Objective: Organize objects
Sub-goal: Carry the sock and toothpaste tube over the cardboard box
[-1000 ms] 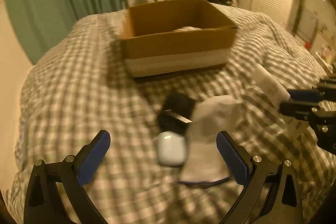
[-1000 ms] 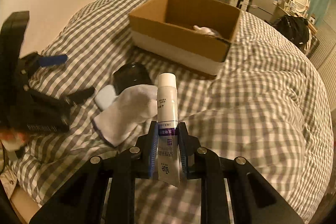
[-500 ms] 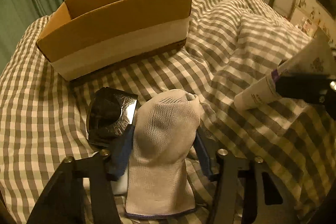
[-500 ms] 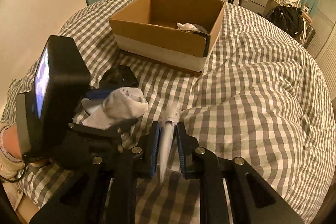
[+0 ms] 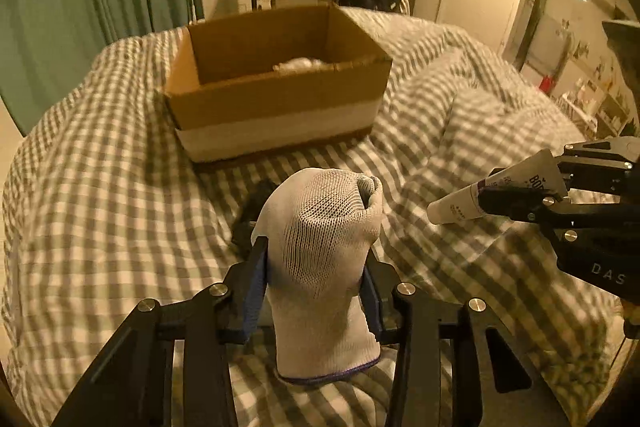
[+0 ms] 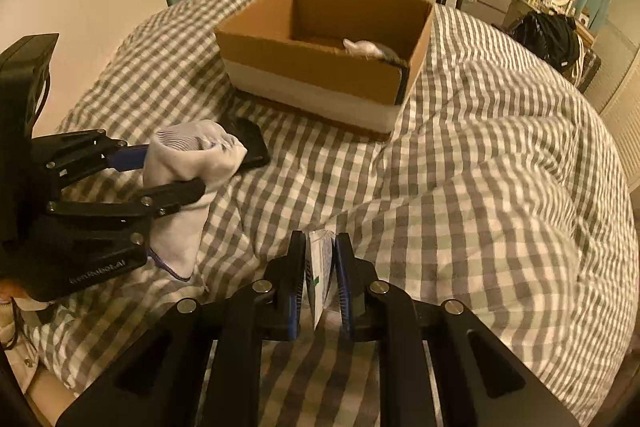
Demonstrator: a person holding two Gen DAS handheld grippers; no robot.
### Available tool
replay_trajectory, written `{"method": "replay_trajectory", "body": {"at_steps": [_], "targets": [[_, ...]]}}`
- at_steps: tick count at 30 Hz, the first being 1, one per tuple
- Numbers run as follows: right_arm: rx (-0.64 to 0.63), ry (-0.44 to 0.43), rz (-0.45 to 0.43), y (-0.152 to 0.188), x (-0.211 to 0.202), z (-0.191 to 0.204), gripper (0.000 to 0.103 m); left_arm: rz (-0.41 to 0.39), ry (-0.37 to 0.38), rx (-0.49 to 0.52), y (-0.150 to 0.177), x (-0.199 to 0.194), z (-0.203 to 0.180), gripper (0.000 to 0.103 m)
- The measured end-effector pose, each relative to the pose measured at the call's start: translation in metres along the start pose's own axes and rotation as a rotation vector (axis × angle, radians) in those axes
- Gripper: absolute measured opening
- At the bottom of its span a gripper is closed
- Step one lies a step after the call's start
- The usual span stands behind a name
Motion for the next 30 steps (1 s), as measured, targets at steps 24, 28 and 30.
{"method": "replay_trajectory", "body": {"at_steps": [24,28,30], "targets": [[-0.057,0.080,-0.182,0.005,-0.123,0.040,0.014,-0.202,0.057,-0.007,-0.019,-0.141,0.024,0.042],[-0.080,0.093,-0.216,-0.007,-0.142,0.043,0.014,-0.237,0.033,0.012,-0.037,-0.154,0.027,0.042],[-0.086,0.090,-0.242,-0.017,-0.152,0.045,0.014,-0.253,0.024,0.016,-0.050,-0.159,0.029,0.042]]}}
Point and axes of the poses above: each gripper's, at about its wrist camera, not at the fingertips, and x roughly the way its jaws point, z to its left, y to its underside, the point moved 5 cm from there along x, roughly the way its jaws point, and after that the axes turned 15 degrees about z, right-handed, at the moved point
